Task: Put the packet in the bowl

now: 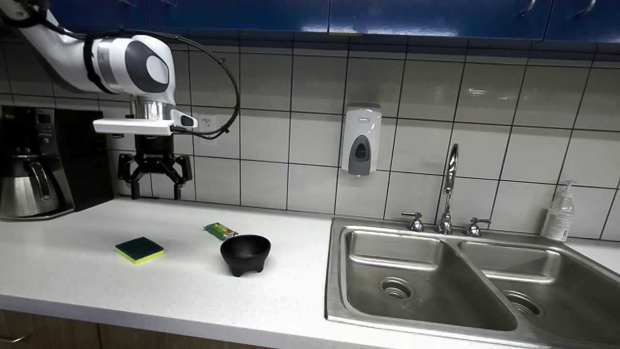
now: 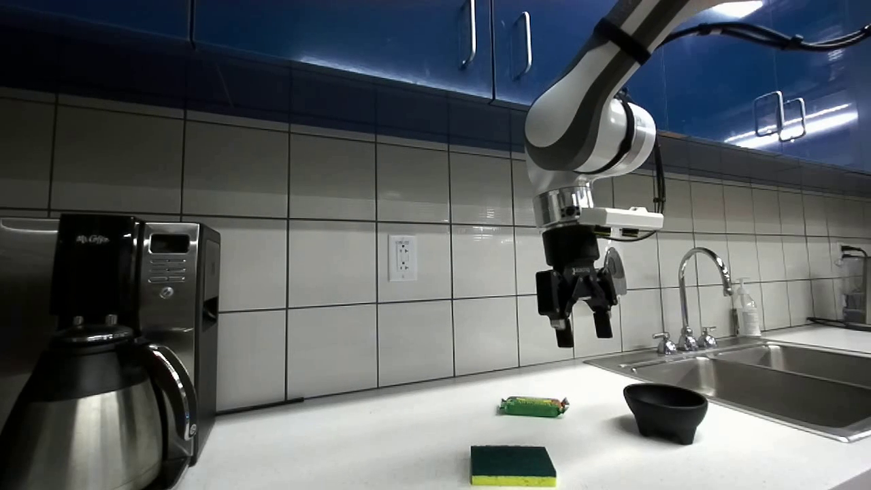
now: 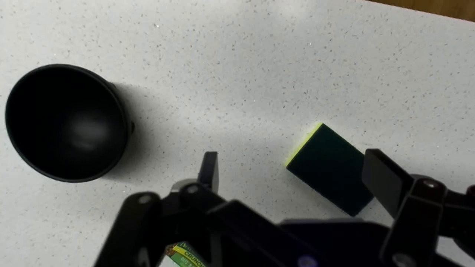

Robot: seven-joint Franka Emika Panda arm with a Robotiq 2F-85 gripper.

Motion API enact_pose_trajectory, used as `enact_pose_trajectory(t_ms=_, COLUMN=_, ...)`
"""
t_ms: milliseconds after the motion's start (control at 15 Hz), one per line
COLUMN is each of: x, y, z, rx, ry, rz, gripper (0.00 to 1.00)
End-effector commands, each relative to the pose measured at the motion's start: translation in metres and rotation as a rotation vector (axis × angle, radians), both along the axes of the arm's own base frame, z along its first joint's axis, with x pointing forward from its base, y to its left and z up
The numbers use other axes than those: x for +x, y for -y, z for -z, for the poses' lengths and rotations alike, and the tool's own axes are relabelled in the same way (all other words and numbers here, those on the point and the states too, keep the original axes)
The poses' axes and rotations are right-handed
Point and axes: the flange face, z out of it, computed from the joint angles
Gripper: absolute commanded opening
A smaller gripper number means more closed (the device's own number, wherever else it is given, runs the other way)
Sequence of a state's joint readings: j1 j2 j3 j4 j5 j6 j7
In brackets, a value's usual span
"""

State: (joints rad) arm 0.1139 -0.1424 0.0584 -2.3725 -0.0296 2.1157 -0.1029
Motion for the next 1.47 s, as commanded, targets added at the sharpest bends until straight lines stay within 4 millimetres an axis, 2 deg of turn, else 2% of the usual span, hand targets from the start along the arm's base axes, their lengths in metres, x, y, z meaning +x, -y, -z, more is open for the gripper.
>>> enact_pose_trajectory(t_ms=0, x=0.036, y=0.012, z=0.006, rx=0.009, ry=-0.002, rz=-0.084, gripper=1.00)
enact_pose_trajectory(t_ms=867, x=0.140, y=0.040, z=0.047, rx=-0.002, ry=-0.026, rz=-0.441, gripper=1.00)
enact_pose_trajectory(t_ms=1400, x=0.183, y=0.045, z=0.080, rx=0.002, ry=-0.046, rz=-0.692, gripper=1.00)
